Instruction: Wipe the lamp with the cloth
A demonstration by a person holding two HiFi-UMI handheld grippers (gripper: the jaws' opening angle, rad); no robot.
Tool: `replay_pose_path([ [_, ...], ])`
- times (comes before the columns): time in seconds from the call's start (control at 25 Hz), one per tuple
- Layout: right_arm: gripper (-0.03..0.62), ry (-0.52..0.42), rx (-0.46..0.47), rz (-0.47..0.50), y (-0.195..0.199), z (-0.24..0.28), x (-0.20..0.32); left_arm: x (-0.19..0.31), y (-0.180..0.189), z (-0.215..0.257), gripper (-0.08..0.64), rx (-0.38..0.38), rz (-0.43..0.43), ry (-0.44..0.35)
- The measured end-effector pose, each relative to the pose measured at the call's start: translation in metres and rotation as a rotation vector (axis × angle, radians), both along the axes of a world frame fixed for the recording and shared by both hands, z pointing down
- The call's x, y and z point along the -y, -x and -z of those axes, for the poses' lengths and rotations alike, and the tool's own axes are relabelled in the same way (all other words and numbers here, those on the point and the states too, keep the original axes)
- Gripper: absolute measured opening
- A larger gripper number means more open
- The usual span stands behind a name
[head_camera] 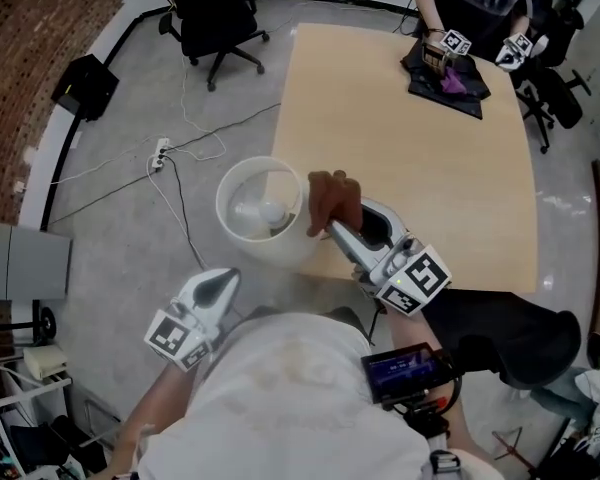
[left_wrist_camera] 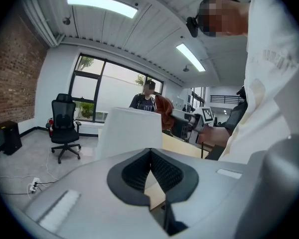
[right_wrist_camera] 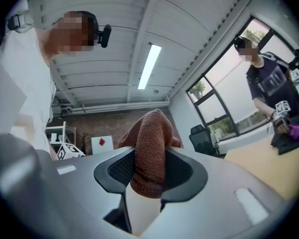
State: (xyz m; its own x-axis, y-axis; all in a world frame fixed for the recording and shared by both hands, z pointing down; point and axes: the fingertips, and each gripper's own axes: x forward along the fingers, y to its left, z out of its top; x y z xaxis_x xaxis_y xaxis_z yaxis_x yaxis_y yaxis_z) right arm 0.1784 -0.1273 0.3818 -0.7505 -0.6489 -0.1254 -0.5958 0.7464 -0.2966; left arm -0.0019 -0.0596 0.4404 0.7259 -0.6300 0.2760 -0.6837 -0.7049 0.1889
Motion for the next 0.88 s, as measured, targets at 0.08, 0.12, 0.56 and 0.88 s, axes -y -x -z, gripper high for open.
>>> replay_pose_path([
  [0.08,0.172,-0.018,-0.027,0.066,0.017,-0.005,0.001,0.006,0.008,0.007,0.002,-0.007,0.044,-0.009],
  [0.12,0.172,-0.019,-0.054,0.083,0.023,-0.01,0.002,0.009,0.011,0.01,0.002,-0.007,0.062,-0.016],
  [0.56,0.175,0.217,-0.211,0.084,0.015,-0.114,0.001,0.043,0.037,0.032,0.002,0.004,0.194,-0.056],
  [0.88,0.176,0.384,-0.255,0.024,-0.005,-0.172,0.001,0.045,0.038,0.032,0.002,0.013,0.253,-0.054],
])
